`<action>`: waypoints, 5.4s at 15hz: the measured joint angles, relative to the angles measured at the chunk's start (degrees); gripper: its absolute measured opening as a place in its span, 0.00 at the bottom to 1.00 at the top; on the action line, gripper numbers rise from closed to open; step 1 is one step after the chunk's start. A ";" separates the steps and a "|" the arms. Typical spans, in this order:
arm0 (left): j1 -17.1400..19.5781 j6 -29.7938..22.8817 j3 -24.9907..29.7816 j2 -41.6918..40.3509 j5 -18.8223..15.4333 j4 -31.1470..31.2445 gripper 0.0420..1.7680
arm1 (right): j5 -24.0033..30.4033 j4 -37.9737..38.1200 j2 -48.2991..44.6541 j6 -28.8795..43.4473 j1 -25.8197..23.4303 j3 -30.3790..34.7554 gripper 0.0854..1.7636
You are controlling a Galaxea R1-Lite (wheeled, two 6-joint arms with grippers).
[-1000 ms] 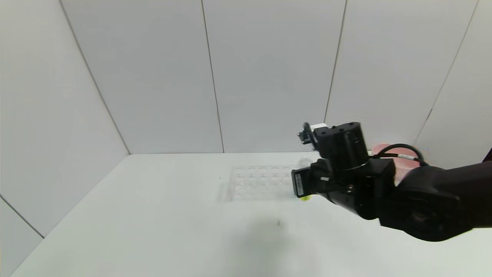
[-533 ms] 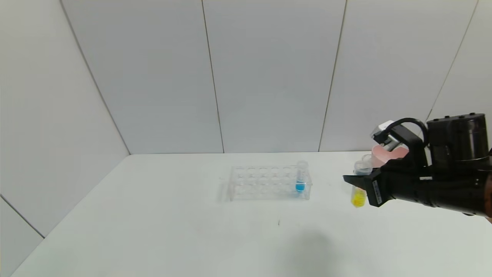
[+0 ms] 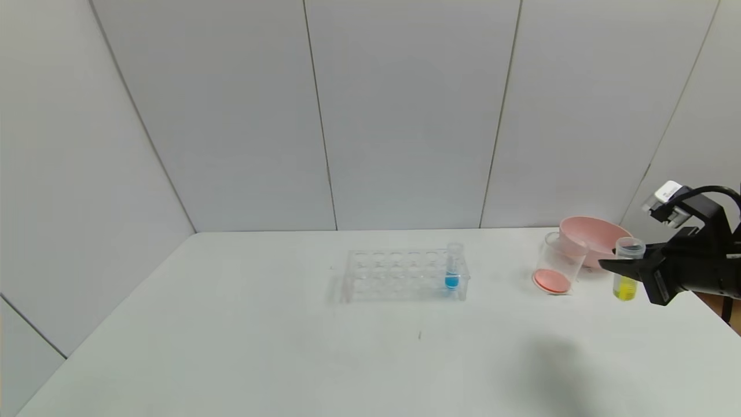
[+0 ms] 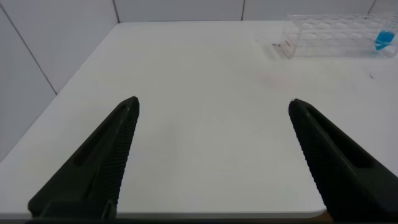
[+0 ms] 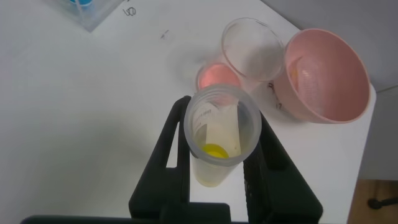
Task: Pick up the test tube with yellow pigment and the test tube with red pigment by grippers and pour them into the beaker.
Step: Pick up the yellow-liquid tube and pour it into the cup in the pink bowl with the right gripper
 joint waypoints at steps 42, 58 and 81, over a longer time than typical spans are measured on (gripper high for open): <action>0.00 -0.02 0.00 0.00 0.00 0.00 0.97 | -26.76 52.74 32.35 -39.75 2.26 -65.66 0.28; 0.00 -0.02 0.00 0.00 -0.02 0.00 0.97 | -45.48 49.59 37.23 -42.63 7.40 -65.66 0.28; 0.00 -0.02 0.00 0.00 -0.02 0.00 0.97 | -63.70 46.36 37.16 -57.67 11.48 -65.63 0.28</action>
